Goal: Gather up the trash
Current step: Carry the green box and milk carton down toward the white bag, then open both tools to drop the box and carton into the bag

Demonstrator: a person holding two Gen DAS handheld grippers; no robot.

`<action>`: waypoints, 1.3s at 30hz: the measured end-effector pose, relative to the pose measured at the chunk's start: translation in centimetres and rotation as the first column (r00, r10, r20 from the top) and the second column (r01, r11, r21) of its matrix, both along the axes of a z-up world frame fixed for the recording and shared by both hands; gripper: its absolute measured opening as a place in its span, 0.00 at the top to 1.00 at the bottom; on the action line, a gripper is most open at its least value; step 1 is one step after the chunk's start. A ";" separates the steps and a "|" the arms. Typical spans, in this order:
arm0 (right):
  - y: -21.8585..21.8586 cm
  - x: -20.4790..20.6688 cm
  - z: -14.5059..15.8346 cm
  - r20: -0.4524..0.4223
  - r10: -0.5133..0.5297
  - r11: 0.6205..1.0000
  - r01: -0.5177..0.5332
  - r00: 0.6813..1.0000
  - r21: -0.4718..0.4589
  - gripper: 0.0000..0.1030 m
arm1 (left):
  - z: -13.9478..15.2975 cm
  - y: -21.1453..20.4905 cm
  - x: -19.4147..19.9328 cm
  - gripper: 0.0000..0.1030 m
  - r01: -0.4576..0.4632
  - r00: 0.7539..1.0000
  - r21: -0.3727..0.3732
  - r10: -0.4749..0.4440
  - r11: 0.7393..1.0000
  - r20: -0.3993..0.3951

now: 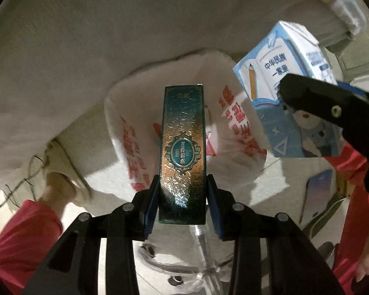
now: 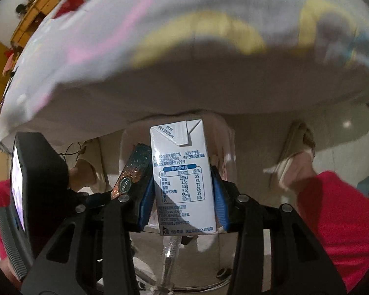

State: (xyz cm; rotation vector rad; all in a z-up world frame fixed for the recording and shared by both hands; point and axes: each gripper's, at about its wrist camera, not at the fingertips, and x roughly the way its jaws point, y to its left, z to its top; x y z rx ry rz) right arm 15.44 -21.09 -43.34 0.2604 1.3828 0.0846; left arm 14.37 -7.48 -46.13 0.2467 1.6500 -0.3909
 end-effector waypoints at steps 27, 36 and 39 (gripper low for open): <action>0.2 2.9 -11.9 -0.165 -0.140 0.987 0.151 0.976 0.056 0.59 | -8.6 -0.7 2.6 0.64 -0.074 0.988 0.031 0.077 0.997 -0.137; 0.6 3.1 -12.9 -0.195 -0.133 0.987 0.147 0.972 0.061 0.58 | -9.7 -0.2 3.3 0.63 -0.119 0.977 0.008 0.118 0.993 -0.176; 0.5 3.2 -13.0 -0.200 -0.128 0.989 0.141 0.971 0.053 0.58 | -9.6 -0.2 3.4 0.49 -0.132 0.975 0.003 0.130 0.991 -0.180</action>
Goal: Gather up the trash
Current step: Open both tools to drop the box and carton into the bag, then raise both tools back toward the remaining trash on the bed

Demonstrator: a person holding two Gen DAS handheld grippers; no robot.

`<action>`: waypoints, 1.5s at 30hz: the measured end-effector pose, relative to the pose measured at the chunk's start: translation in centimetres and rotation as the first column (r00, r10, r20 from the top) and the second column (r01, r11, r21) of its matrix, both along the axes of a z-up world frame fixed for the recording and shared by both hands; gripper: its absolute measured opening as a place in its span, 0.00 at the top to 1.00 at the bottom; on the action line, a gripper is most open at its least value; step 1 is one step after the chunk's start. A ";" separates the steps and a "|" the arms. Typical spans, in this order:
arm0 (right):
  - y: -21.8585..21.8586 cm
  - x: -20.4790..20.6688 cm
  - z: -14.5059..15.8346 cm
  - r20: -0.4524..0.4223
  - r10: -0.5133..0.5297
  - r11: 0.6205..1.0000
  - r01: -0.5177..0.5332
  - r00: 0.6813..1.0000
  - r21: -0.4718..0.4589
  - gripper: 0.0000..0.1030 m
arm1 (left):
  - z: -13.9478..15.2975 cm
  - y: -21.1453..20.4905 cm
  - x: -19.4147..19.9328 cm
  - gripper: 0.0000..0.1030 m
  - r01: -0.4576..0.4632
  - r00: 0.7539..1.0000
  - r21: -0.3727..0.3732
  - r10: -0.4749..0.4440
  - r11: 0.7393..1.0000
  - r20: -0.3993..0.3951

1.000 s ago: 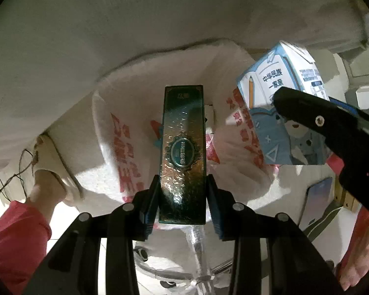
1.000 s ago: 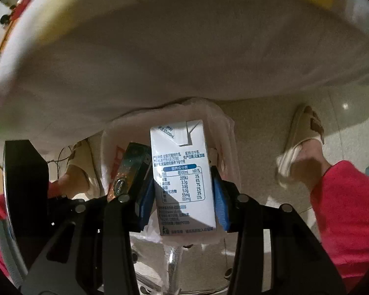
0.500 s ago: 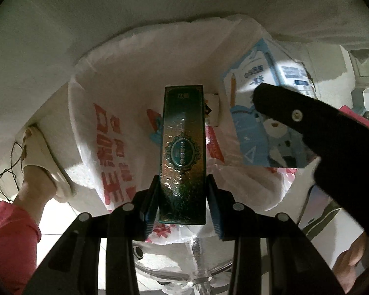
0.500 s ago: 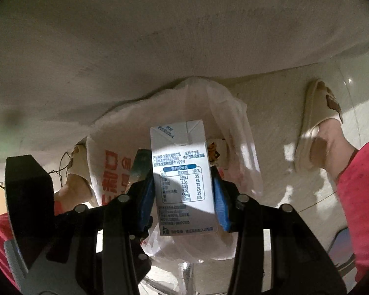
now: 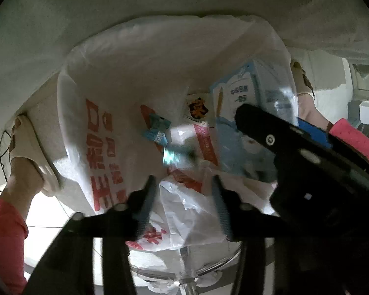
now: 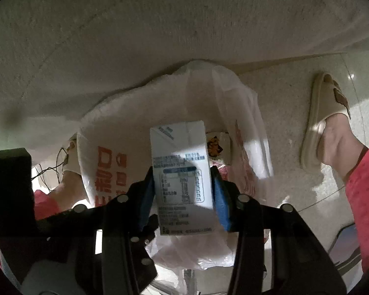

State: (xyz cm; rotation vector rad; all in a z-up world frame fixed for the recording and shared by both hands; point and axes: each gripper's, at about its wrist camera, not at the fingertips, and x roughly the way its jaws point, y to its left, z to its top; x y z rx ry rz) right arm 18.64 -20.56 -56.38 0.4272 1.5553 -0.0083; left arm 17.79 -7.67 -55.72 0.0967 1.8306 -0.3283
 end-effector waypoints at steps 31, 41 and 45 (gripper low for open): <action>1.6 -5.4 19.7 0.302 0.296 0.951 -0.249 0.906 -0.184 0.20 | 18.7 2.1 -4.5 0.23 0.047 0.954 -0.003 -0.044 0.999 0.295; 1.1 -4.6 34.9 0.504 0.600 0.797 -0.417 0.621 -0.436 0.16 | 30.6 5.3 -1.2 0.19 -0.021 0.953 -0.079 0.044 0.997 0.300; 0.2 -2.4 39.3 0.518 0.668 0.743 -0.450 0.534 -0.495 0.15 | 35.7 7.4 2.1 0.19 -0.073 0.927 0.002 0.067 0.997 0.368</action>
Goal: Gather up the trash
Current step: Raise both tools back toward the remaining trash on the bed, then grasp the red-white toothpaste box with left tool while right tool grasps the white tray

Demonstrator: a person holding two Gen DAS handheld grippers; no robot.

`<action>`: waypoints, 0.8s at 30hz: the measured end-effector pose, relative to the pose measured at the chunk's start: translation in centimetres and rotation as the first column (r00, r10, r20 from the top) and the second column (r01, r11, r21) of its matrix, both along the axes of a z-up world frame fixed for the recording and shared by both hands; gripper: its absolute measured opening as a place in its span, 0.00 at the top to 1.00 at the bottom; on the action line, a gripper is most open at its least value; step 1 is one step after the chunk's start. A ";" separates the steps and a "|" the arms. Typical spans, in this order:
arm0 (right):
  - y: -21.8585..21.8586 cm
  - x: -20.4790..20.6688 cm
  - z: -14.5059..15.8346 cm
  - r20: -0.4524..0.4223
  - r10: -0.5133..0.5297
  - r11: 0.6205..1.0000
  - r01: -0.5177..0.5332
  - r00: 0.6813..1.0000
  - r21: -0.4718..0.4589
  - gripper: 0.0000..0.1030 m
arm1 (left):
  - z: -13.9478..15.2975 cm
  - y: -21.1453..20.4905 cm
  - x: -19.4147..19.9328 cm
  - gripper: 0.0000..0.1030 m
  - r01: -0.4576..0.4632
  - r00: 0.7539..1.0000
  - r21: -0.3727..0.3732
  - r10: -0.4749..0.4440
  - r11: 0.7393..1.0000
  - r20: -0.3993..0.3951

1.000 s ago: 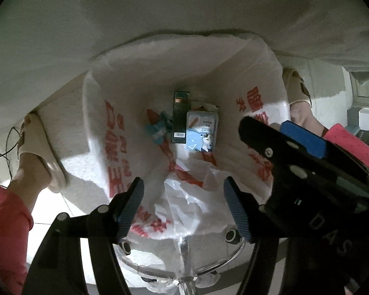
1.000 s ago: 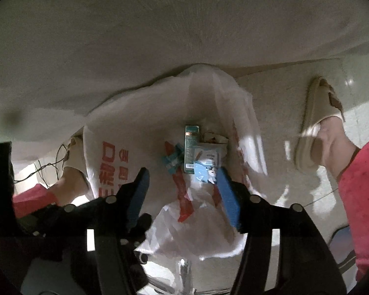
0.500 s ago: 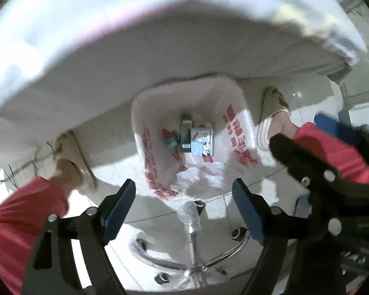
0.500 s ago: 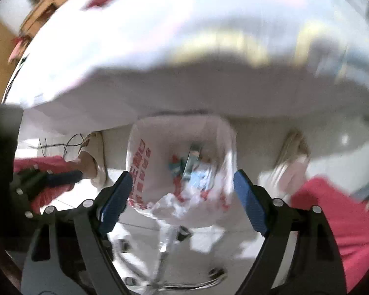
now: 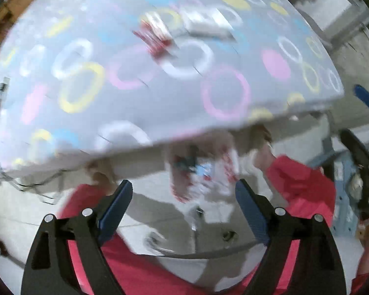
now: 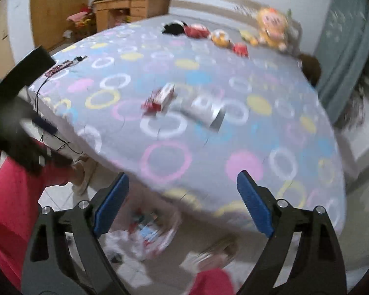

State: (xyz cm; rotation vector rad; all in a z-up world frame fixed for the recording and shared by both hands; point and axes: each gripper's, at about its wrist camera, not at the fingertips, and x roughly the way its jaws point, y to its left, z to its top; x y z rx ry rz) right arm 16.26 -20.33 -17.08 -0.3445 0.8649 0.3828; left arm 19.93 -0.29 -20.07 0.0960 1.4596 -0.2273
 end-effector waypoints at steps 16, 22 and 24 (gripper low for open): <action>-1.6 14.0 5.6 0.053 0.317 0.948 -0.314 0.947 -0.054 0.15 | 7.4 -1.8 16.8 0.19 0.046 0.997 0.019 -0.047 0.999 0.062; -0.3 18.5 2.8 -0.030 0.397 0.915 -0.398 0.917 -0.068 0.16 | 3.0 -3.0 20.8 0.19 0.047 0.999 0.017 -0.046 0.999 -0.013; 0.3 19.7 1.5 -0.064 0.415 0.906 -0.418 0.908 -0.062 0.16 | 1.6 -3.3 21.9 0.19 0.042 0.998 0.017 -0.041 0.999 -0.037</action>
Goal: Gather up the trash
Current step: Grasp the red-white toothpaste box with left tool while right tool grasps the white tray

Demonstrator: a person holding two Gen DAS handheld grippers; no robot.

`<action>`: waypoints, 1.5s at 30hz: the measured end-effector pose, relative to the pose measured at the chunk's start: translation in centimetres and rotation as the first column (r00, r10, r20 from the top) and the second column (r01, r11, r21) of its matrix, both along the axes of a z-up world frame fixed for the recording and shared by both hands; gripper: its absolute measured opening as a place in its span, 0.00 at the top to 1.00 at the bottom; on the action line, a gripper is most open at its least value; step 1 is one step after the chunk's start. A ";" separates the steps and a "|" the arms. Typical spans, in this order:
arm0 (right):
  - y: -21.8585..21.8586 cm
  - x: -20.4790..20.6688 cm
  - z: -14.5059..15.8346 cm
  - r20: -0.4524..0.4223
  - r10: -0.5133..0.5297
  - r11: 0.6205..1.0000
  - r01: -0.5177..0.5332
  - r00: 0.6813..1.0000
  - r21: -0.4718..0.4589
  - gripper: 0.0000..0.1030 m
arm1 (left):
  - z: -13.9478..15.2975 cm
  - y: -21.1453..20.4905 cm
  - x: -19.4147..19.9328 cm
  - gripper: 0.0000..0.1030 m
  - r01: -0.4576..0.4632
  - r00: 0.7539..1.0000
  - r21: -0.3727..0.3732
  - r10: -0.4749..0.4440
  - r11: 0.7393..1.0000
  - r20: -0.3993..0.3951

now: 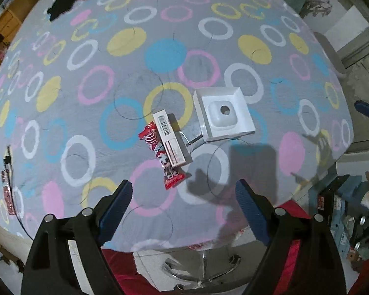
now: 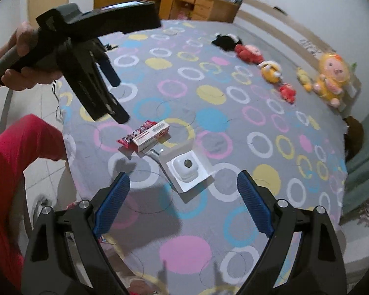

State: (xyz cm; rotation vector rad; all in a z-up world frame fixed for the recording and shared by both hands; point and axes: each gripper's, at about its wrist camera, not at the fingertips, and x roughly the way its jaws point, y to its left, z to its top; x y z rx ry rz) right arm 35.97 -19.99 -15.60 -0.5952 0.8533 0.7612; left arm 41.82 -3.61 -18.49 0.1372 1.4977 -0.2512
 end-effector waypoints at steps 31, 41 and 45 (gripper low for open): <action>3.7 6.0 -15.5 -0.285 0.069 0.995 -0.087 0.956 -0.052 0.29 | -9.7 -0.3 6.2 0.32 -0.047 0.998 -0.087 0.043 0.995 -0.043; 4.0 6.9 -16.4 -0.298 0.062 0.997 -0.075 0.953 -0.035 0.32 | -11.6 -0.4 6.8 0.32 -0.070 0.995 -0.062 0.065 0.996 -0.075; 4.1 6.9 -16.9 -0.300 0.060 0.996 -0.075 0.952 -0.038 0.32 | -12.4 -0.5 7.5 0.32 -0.078 0.994 -0.065 0.072 0.995 -0.086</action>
